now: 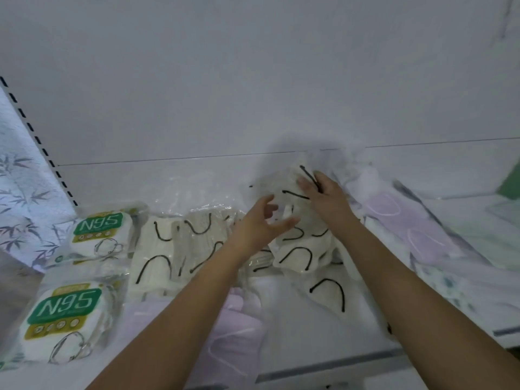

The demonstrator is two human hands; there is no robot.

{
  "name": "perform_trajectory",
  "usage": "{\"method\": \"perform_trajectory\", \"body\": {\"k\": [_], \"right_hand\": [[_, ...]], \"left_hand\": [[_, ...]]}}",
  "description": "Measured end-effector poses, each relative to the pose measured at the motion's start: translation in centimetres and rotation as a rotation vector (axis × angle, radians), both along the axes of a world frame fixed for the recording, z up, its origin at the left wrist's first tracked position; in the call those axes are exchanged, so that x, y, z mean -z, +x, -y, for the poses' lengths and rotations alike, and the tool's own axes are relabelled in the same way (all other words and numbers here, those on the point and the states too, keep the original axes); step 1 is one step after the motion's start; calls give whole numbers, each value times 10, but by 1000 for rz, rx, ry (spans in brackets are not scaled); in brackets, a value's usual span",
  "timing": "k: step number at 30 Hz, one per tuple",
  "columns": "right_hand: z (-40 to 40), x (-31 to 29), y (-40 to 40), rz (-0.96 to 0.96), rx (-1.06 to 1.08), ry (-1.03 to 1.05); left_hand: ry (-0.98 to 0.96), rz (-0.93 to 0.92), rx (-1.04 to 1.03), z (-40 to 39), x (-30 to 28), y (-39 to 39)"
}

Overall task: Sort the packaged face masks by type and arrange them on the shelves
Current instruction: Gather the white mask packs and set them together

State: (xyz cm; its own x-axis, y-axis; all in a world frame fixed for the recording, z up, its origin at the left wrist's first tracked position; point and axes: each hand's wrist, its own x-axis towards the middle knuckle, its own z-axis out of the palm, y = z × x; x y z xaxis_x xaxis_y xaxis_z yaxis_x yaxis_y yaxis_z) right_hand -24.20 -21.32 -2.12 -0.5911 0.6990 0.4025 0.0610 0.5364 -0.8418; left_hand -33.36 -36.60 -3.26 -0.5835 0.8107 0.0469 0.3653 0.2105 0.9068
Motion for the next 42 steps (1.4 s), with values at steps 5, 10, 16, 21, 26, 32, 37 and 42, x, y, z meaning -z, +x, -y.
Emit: {"method": "perform_trajectory", "body": {"k": [5,10,16,21,26,32,37,42], "right_hand": [[5,11,-3,231,-154,260],[-44,51,36,959,-69,640],[-42,34,8,1075,-137,822],[-32,26,-13,1048,-95,828],[-31,6,-11,255,-84,851],[62,6,-5,63,-657,814],[47,47,-10,541,-482,787],[42,67,-18,599,-466,963]], "left_hand": [[180,214,-228,-27,-16,4],[215,188,-459,35,-41,-38],[-238,-87,-500,78,-25,-83],[-380,-513,-597,77,14,-63],[45,-65,-480,72,-19,-36],[103,537,-259,71,-34,-31],[-106,66,-587,96,-3,-69],[-398,-487,-348,97,20,-62]]}}
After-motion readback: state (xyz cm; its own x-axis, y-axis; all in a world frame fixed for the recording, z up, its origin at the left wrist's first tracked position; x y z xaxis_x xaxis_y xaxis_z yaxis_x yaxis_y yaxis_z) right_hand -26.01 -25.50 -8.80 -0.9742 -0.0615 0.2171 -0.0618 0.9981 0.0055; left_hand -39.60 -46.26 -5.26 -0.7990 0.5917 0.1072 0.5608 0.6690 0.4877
